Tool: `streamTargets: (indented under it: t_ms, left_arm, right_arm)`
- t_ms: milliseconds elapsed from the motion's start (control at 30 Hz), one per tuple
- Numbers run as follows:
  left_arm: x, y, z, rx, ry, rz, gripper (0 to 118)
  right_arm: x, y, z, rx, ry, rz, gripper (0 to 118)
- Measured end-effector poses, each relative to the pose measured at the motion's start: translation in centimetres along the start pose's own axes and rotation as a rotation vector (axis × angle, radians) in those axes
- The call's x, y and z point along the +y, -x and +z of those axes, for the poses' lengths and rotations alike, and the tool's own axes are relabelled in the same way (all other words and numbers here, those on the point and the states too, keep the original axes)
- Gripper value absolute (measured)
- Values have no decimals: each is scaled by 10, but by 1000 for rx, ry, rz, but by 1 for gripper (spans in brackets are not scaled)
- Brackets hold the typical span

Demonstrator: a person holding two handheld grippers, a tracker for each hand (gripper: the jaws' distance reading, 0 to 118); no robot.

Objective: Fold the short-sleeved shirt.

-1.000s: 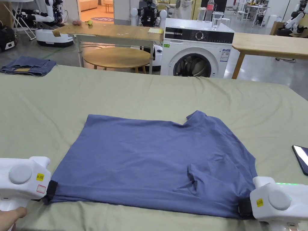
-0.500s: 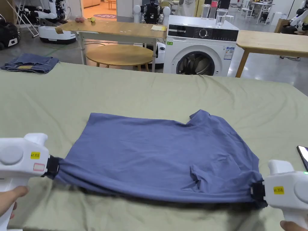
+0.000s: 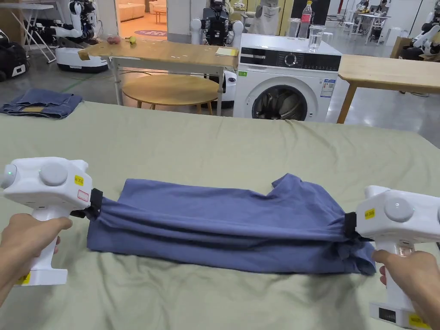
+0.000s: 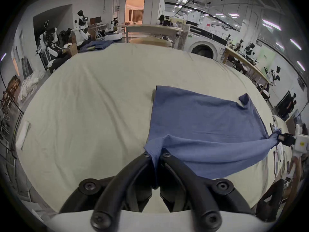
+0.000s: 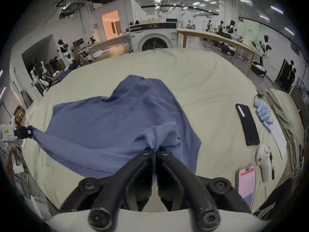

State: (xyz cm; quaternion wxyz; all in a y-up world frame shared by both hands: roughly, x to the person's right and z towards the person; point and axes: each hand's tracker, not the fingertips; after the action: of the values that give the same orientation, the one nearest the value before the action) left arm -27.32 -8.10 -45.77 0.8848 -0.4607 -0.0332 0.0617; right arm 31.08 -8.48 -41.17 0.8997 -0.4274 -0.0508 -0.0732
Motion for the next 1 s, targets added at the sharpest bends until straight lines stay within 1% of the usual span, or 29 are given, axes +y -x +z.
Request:
streamTargets:
  t_ms: [233, 333, 433, 467, 533, 600, 667, 700, 733, 800, 900, 933, 1000]
  left_arm:
    - [15, 0, -44, 21, 59, 41, 0]
    - [18, -1, -56, 22, 77, 41, 0]
    - [20, 0, -64, 25, 93, 42, 0]
    - [18, 0, -64, 27, 94, 43, 1]
    - [16, 1, -64, 25, 95, 43, 2]
    - [12, 2, -58, 49, 71, 20, 18]
    - [9, 5, -50, 48, 56, 20, 39]
    - [7, 6, -44, 32, 31, 30, 47]
    - [4, 7, -39, 19, 9, 33, 51]
    - [-2, 5, -24, -9, -57, 31, 51]
    - [-18, -8, 1, -28, -171, -47, 51]
    - [-23, -12, 9, -27, -206, -69, 51]
    - [-40, -21, 26, -18, -314, -88, 51]
  right_arm:
    - [29, 0, -55, 5, 74, -7, 3]
    - [30, -2, -71, 2, 97, -9, 7]
    - [30, -3, -79, -13, 94, 0, 26]
    - [29, -4, -79, -41, 75, 12, 29]
    - [27, -6, -75, -38, 43, 24, 30]
    - [23, -7, -65, -46, 6, 22, 40]
    - [19, -6, -52, -52, -39, 24, 49]
    - [16, -4, -44, -49, -68, 29, 49]
    - [12, -1, -37, -45, -86, 31, 49]
    - [3, 7, -21, -29, -136, 35, 49]
    - [-16, 20, 0, -22, -220, 5, 49]
    - [-20, 24, 4, -19, -244, -2, 45]
    - [-34, 34, 13, -24, -298, 11, 16]
